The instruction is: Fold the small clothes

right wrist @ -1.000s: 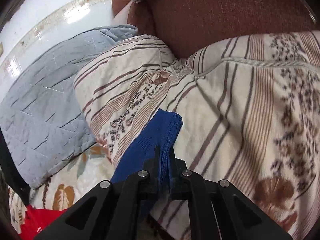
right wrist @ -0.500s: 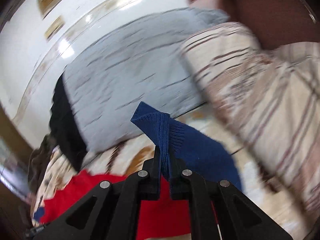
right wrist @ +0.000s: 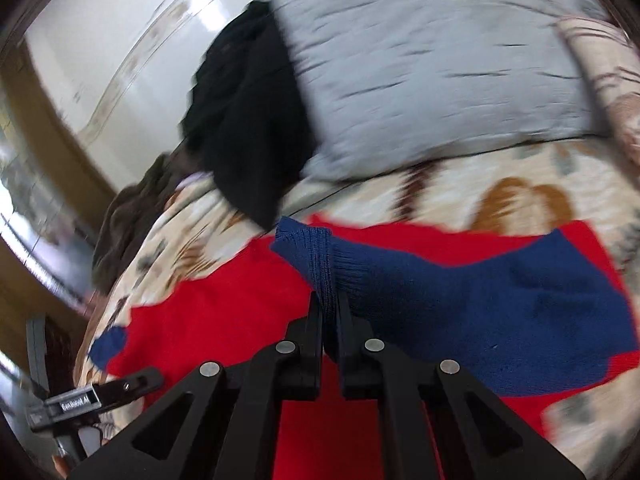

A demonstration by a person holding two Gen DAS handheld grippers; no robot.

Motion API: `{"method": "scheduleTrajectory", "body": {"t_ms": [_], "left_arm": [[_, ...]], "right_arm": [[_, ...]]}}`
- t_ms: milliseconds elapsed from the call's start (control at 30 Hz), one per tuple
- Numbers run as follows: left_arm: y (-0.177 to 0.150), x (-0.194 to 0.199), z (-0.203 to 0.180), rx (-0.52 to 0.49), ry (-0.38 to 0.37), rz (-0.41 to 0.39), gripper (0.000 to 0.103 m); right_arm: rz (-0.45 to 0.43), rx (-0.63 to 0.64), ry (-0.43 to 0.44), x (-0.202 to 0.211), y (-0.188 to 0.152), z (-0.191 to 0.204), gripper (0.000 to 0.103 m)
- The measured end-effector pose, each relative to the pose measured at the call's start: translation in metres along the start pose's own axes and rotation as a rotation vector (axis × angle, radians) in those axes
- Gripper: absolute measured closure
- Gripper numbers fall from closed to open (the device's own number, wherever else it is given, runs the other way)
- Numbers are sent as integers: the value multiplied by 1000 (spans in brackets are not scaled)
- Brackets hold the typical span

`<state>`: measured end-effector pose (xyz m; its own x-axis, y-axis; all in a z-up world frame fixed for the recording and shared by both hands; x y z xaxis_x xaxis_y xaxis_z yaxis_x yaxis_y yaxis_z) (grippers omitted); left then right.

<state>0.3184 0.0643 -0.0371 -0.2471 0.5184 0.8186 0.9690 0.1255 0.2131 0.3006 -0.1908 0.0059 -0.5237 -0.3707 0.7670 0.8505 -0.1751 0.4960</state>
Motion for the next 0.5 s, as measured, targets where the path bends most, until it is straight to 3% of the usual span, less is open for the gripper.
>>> {"method": "scheduleTrajectory", "body": {"t_ms": [233, 400, 500], "left_arm": [[3, 19, 12, 31, -83, -22, 33], [4, 17, 19, 53, -126, -6, 33], [2, 7, 16, 49, -144, 36, 33]], "right_arm": [[85, 89, 83, -47, -24, 83, 97], [247, 88, 86, -82, -51, 97, 89], [232, 80, 115, -63, -59, 88, 81]]}}
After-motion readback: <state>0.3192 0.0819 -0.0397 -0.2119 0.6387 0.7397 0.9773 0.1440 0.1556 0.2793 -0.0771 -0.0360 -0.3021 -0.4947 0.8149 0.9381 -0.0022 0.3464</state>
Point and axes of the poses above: each gripper's, at about its wrist camera, not at the fingertips, and x roughly against the way its jaws point, z to its left, y to its top, the point moved 2 cm from there along -x, roughly the way its jaws point, and after that the axes turned 13 degrees about z, right-handed, at the moved point
